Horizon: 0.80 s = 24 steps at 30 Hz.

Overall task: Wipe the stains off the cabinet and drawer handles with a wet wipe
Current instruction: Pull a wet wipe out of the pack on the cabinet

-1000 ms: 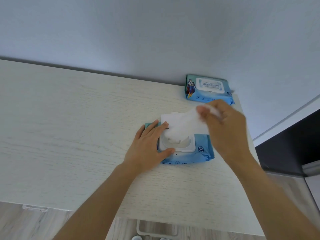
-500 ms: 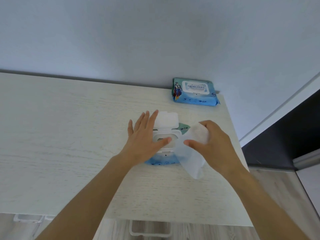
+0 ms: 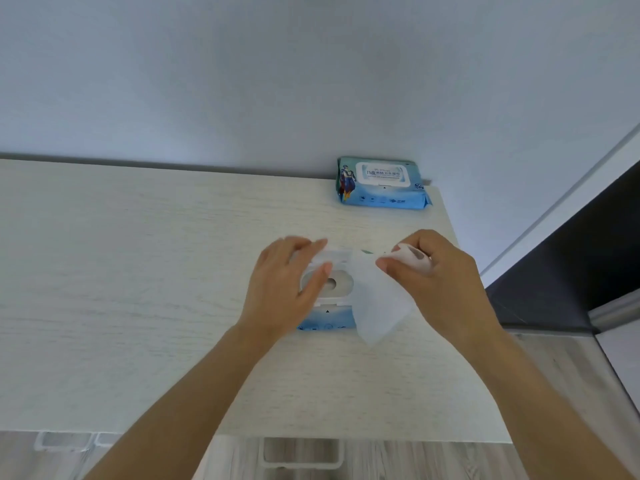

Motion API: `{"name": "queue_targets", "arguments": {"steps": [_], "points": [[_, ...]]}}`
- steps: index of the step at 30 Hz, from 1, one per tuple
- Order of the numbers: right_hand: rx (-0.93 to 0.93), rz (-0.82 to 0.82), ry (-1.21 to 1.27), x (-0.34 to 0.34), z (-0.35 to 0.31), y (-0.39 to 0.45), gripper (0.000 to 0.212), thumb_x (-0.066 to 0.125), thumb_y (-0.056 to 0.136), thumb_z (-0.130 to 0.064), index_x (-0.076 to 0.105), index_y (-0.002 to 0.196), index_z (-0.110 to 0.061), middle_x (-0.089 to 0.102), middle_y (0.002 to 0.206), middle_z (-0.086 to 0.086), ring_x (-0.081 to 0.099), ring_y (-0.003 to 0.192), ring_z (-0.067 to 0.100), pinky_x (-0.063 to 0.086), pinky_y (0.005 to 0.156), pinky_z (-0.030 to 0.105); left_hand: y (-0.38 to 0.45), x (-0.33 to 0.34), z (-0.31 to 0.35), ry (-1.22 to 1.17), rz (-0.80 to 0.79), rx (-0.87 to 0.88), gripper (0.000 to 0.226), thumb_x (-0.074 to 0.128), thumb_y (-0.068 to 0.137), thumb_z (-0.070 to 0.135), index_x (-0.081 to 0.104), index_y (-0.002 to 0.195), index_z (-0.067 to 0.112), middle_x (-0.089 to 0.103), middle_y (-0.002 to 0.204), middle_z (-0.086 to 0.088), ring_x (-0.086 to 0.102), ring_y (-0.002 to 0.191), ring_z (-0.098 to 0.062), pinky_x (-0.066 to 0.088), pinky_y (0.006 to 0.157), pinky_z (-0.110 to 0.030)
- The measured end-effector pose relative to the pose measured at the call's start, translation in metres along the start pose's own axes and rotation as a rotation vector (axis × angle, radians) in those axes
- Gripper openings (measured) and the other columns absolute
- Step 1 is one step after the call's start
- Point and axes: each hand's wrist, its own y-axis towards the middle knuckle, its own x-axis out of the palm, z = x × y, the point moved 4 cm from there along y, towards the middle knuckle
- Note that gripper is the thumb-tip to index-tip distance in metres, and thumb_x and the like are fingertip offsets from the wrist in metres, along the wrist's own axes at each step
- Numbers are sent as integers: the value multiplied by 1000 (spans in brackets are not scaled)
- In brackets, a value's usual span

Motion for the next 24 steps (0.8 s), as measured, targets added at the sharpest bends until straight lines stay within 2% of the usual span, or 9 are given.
{"name": "queue_targets", "arguments": {"steps": [3,6,9,12,14,15,18,21,24], "points": [[-8,-72,44,4,-6,1,14,68,79,-29,55,74,-29,58,78,-30,51,72,-16,40,57,2,-33,4,9,135,-131,160,42,43,92,39,74,102,13,70,110,-4,66,101,-22,48,96,-45],[-27,-99,25,7,-7,-2,19,69,82,-25,57,73,-36,59,71,-30,51,79,-19,39,61,-1,-48,8,8,217,-229,175,42,41,92,39,74,107,18,67,118,1,61,115,-19,44,101,-47],[-25,-72,37,3,-8,-4,18,69,83,-24,60,72,-35,62,70,-25,53,76,-16,39,59,0,-49,8,8,240,-261,182,43,40,92,37,73,109,17,66,120,1,60,117,-19,44,101,-49],[-27,-43,64,-8,-12,0,16,69,82,-25,61,73,-35,61,77,-30,53,75,-16,38,60,-2,-48,13,6,309,-376,222,49,35,92,41,68,119,15,61,128,-1,56,121,-21,41,102,-50],[-29,-46,53,-16,-15,6,15,69,82,-28,60,73,-36,62,75,-27,53,76,-15,41,60,1,-42,20,5,362,-499,247,56,28,94,45,59,130,16,53,138,-1,48,130,-20,32,109,-49],[-30,-51,45,-20,-16,9,15,68,82,-29,60,73,-37,62,74,-27,53,77,-14,42,59,3,-35,26,5,368,-568,241,61,21,95,48,51,137,17,45,145,1,38,137,-19,23,114,-47],[-16,-42,47,-31,-11,19,12,69,83,-27,61,75,-33,62,76,-22,54,78,-12,43,55,4,-3,51,3,393,-668,203,65,7,96,55,20,152,24,12,159,10,-2,147,-12,-9,119,-37],[22,-24,37,-41,0,29,14,69,83,-25,62,75,-33,62,79,-18,53,79,-15,40,51,4,28,70,3,398,-694,204,56,24,101,44,9,152,26,1,160,10,-13,145,-8,-16,116,-35],[46,-61,58,-45,8,33,18,70,82,-22,62,71,-34,63,75,-20,54,77,-16,39,49,3,42,61,3,50,-604,49,73,49,93,24,5,151,29,6,160,6,-11,140,5,-15,116,-28]]}}
